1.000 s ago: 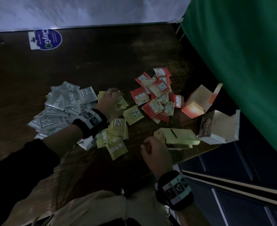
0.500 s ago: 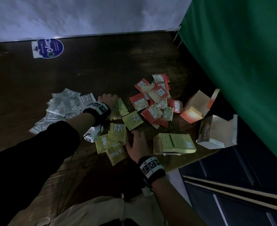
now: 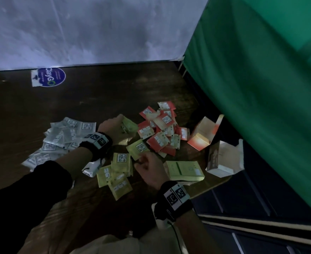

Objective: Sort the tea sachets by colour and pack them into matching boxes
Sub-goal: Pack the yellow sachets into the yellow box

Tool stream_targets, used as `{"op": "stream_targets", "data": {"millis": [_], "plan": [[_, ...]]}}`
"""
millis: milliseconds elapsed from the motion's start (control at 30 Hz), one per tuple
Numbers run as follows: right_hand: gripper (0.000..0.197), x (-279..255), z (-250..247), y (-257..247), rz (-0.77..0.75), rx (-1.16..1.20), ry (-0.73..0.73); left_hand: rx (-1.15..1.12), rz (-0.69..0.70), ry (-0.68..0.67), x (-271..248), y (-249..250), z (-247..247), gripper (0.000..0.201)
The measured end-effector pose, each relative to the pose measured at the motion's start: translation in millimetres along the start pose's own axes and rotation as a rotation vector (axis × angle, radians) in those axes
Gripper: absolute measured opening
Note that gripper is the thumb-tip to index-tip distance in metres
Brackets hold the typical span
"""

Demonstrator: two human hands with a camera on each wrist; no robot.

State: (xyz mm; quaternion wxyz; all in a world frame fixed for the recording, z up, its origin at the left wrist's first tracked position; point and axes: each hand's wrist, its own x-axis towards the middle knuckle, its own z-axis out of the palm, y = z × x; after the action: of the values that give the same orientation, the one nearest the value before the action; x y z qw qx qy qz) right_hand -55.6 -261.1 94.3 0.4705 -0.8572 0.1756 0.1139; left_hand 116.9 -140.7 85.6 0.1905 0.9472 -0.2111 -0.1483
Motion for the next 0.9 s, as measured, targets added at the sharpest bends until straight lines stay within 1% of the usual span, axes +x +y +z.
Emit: {"op": "stream_targets", "data": {"millis": [67,133,200,233,267,333,400,433,467,500,567,600,633,667,733,800,900], "plan": [[0.046,-2.0,-10.9,-11.6,-0.013,0.141,0.083,-0.264,-0.044,0.105,-8.4,17.7,-13.4,0.066],[0.063,-3.1,-20.5,-22.6,-0.035,0.294,0.139,-0.484,-0.06,0.185,-18.6,37.3,-23.2,0.053],[0.076,-2.5,-28.3,-32.7,-0.079,0.348,0.193,-0.682,-0.075,0.181,-29.0,56.4,-27.3,0.049],[0.074,-1.7,-31.8,-37.0,-0.11,0.35,0.218,-0.779,-0.089,0.159,-33.5,64.8,-28.4,0.047],[0.069,-1.2,-34.3,-41.1,-0.145,0.358,0.242,-0.855,-0.097,0.144,-38.3,72.2,-29.0,0.044],[0.058,-1.5,-39.6,-47.2,-0.2,0.407,0.283,-0.977,-0.099,0.15,-46.4,82.5,-30.4,0.041],[0.053,-5.8,-43.7,-49.7,-0.244,0.429,0.3,-1.107,-0.069,0.169,-54.6,89.4,-34.7,0.048],[0.054,-9.6,-45.8,-51.1,-0.269,0.433,0.295,-1.144,-0.031,0.172,-58.0,91.6,-35.8,0.052],[0.055,-13.3,-47.4,-51.6,-0.298,0.429,0.283,-1.162,0.001,0.166,-62.0,94.5,-36.7,0.052],[0.058,-17.5,-49.0,-52.9,-0.326,0.417,0.258,-1.17,0.01,0.157,-65.7,97.1,-37.3,0.047],[0.068,-22.9,-51.3,-53.1,-0.355,0.364,0.19,-1.175,-0.028,0.151,-69.9,100.7,-37.3,0.032],[0.076,-23.9,-51.8,-52.8,-0.366,0.332,0.158,-1.188,-0.059,0.153,-71.6,102.7,-36.9,0.028],[0.082,-24.8,-51.8,-52.6,-0.36,0.311,0.142,-1.208,-0.09,0.151,-73.3,104.9,-36.7,0.026],[0.083,-24.6,-52.8,-50.6,-0.348,0.309,0.143,-1.231,-0.112,0.142,-75.5,108.2,-37.0,0.027],[0.072,-23.7,-59.1,-44.9,-0.33,0.342,0.171,-1.265,-0.138,0.093,-77.7,114.5,-40.1,0.031],[0.057,-26.3,-73.3,-41.0,-0.337,0.368,0.181,-1.259,-0.162,-0.004,-77.5,119.3,-46.6,0.034],[0.051,-32.2,-98.8,-35.3,-0.348,0.413,0.101,-1.206,-0.141,-0.152,-74.6,123.3,-59.3,0.034]]}}
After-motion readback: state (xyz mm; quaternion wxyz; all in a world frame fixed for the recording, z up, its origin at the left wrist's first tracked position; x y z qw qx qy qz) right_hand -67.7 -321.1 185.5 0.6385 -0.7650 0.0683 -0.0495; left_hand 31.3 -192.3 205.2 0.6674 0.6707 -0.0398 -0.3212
